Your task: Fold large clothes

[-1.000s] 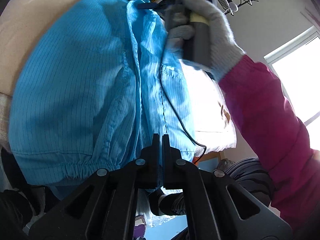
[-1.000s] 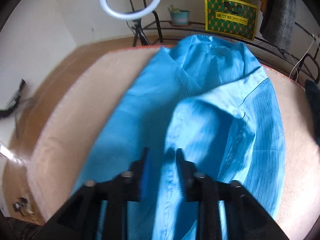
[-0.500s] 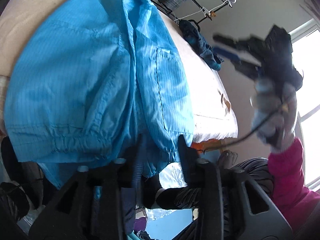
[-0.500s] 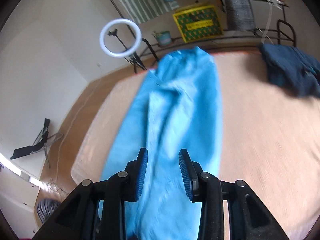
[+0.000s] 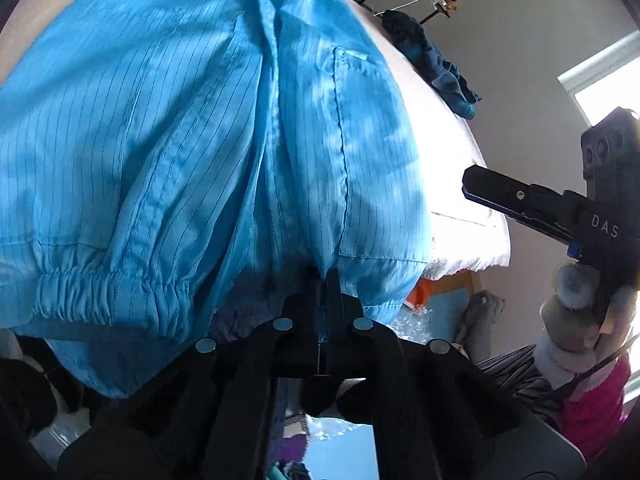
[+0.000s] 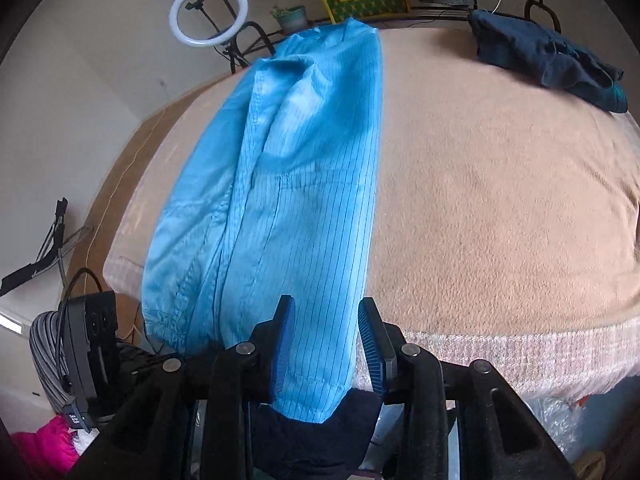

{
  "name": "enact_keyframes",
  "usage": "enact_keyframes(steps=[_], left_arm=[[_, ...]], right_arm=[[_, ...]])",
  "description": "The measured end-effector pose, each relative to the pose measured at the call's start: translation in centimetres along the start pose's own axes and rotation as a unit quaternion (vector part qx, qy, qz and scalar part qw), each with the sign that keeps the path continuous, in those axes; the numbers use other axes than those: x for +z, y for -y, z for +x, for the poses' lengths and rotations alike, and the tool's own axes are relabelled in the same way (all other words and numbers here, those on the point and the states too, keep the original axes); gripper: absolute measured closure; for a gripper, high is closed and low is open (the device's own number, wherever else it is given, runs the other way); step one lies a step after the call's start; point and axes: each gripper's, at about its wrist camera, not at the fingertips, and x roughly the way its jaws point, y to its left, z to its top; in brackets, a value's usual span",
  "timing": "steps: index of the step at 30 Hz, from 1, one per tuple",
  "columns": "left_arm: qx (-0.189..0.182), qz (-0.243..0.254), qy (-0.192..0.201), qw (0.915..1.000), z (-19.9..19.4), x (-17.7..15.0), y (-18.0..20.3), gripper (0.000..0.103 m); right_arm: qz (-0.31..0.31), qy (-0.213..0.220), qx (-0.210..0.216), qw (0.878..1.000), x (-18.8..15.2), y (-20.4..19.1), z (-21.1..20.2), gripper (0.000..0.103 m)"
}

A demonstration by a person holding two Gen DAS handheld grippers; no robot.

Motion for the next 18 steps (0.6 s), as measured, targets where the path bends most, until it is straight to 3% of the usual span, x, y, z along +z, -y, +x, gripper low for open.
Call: enact_keyframes(steps=[3,6,11,14,18], left_arm=[[-0.005,0.014,0.015,0.9998,-1.8,-0.1,0.6,0.103],[0.023,0.038,0.051,0.9977,-4.7,-0.5,0.6,0.103],[0.037,-0.007,0.032,0.9988,-4.4,-1.2,-2.5,0.103],[0.025,-0.009,0.024,0.9994,-4.1,-1.3,-2.6,0.103],[0.037,0.032,0.045,0.9978,-5.0,-1.3,-1.3,0.103]], right_arm=[[-0.017,0.003,-0.006,1.0,-0.5,-0.7,-0.3,0.068],[-0.022,0.002,-0.006,1.0,-0.5,-1.1,0.0,0.068],[-0.033,-0.021,-0.009,0.999,-0.3,-2.1,2.5,0.068],[-0.076,-0.031,-0.062,0.995,-0.3,-3.4,4.3,0.068],[-0.121,-0.038,-0.08,0.989,0.0,-4.6,5.4,0.069]])
